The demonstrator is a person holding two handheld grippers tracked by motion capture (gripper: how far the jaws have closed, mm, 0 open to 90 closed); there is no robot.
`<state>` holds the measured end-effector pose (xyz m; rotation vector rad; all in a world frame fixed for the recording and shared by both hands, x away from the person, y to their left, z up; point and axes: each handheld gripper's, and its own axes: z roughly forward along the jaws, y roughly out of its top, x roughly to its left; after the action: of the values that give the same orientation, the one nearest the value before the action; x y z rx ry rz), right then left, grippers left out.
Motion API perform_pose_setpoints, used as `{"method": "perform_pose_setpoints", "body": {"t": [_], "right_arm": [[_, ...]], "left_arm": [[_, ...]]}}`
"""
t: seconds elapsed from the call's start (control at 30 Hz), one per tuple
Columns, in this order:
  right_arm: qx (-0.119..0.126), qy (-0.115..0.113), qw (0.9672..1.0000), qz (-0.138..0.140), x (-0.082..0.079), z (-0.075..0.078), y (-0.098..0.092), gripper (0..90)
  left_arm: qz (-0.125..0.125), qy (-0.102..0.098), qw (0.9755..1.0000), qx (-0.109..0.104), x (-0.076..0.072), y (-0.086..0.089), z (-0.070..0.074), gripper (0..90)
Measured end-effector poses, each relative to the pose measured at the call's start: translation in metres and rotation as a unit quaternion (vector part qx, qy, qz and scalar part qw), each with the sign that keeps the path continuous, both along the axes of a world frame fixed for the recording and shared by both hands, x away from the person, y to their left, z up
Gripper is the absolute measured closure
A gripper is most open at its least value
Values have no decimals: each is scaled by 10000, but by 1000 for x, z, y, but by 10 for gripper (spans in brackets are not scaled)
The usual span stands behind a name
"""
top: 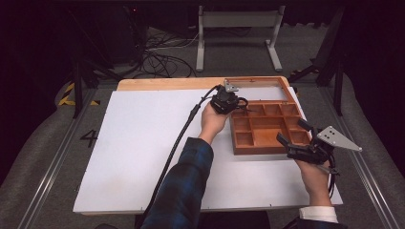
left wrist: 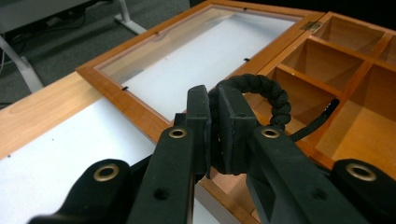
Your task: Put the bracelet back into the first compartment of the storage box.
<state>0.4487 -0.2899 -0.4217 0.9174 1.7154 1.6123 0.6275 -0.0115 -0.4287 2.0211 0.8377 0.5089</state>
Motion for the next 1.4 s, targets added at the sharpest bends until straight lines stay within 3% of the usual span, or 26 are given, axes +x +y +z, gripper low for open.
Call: {"method": "perform_pose_setpoints", "body": {"t": [0.6, 1.1, 1.3, 1.4], "right_arm": [[3, 0, 10000, 9, 0, 0, 0, 38], [1, 12, 10000, -10, 0, 0, 0, 38], [-1, 24, 10000, -2, 0, 0, 0, 38], [-12, 22, 10000, -11, 0, 0, 0, 38]], "left_arm": [[-73, 129, 9997, 172, 1, -7, -12, 801], [-79, 200, 9996, 203, 1, -7, -14, 661], [-156, 244, 9988, 386, 0, -11, -20, 635], [-165, 237, 9989, 372, 0, -13, -22, 618]]}}
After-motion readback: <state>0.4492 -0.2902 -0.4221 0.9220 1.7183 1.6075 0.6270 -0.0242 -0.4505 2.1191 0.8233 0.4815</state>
